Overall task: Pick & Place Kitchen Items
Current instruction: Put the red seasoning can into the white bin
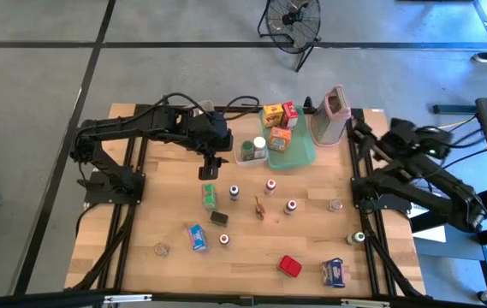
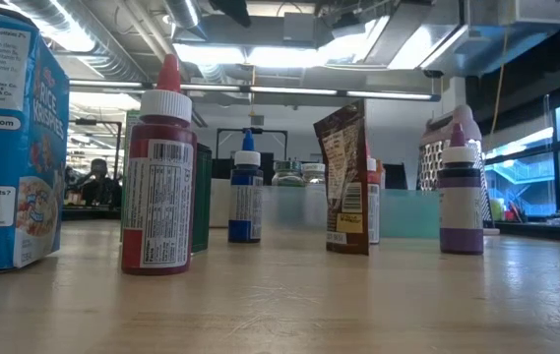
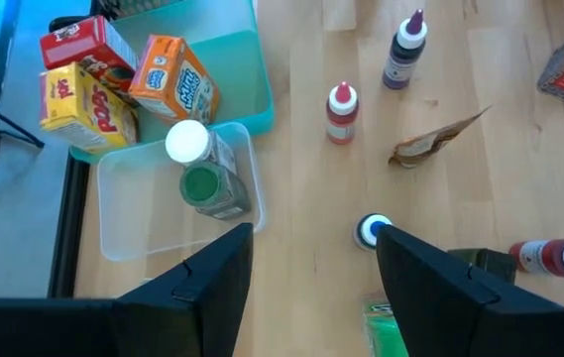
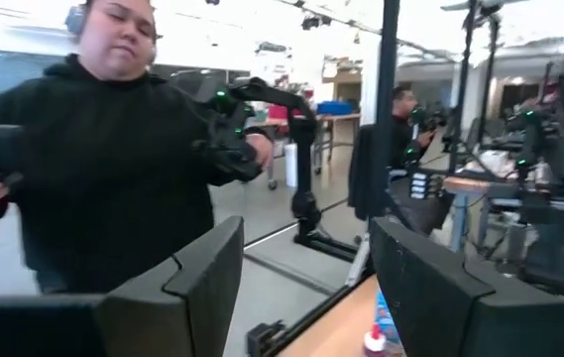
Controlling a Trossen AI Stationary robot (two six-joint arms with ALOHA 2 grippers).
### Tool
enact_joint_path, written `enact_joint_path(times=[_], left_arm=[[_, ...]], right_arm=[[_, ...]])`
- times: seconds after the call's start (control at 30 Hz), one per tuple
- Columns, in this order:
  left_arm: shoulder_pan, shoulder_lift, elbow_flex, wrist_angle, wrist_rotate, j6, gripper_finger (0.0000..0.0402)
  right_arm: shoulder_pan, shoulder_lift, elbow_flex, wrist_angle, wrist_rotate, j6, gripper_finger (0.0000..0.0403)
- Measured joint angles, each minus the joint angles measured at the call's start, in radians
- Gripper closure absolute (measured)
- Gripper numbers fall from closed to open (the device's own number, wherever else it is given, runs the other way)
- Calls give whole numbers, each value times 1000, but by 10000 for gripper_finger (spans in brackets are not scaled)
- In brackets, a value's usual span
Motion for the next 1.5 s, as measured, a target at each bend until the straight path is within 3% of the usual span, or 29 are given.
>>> enact_joint_path(times=[0.27, 0.5, 0.7, 0.97, 1.2, 1.33, 1.5], left_arm=[[3, 0, 0, 48, -2, 40, 190], [3, 0, 0, 57, -2, 19, 190], [-5, 0, 0, 52, -2, -18, 190], [-25, 0, 0, 40, -1, -41, 190], [-41, 0, 0, 21, -1, -51, 190], [-45, 0, 0, 21, -1, -53, 190], [-45, 0, 0, 15, -1, -72, 190]], right_arm=[[-14, -17, 267, -273, -32, -47, 180], [-128, 3, 493, -387, -68, -93, 180], [-289, 50, 730, -385, -80, -177, 180], [-585, 207, 1198, -398, -67, -264, 180], [-815, 363, 1553, -542, -66, -267, 180], [-836, 426, 1644, -547, -67, -309, 180], [-839, 482, 1652, -608, -68, -317, 180]])
